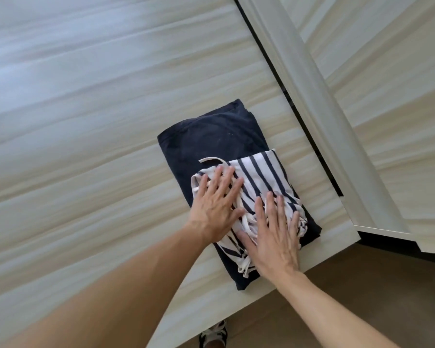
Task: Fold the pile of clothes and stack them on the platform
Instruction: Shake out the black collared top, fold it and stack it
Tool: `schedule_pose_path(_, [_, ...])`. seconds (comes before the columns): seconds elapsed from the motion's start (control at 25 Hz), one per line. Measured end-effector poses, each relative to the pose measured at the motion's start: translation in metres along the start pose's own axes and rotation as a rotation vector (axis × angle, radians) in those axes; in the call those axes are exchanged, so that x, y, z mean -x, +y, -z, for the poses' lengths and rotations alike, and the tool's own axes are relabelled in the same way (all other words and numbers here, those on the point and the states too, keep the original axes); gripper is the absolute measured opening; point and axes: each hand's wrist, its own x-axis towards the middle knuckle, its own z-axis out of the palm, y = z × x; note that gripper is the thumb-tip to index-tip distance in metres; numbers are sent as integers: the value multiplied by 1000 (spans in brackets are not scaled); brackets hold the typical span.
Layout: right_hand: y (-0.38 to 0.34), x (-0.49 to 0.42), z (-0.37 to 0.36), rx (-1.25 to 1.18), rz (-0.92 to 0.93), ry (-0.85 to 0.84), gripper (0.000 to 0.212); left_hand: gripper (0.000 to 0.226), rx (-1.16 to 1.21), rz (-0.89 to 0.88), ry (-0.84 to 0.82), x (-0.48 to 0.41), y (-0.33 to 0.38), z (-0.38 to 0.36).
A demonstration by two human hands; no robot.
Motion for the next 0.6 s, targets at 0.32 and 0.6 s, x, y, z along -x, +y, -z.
schedule_pose_path(0.32, [-90, 7, 62, -53, 192, 82, 84, 72, 284, 112, 189, 102, -89, 44])
schedule_pose_path(0.6, [-371, 1, 89, -134, 524, 64, 84, 76, 199, 538, 320, 302, -304, 57])
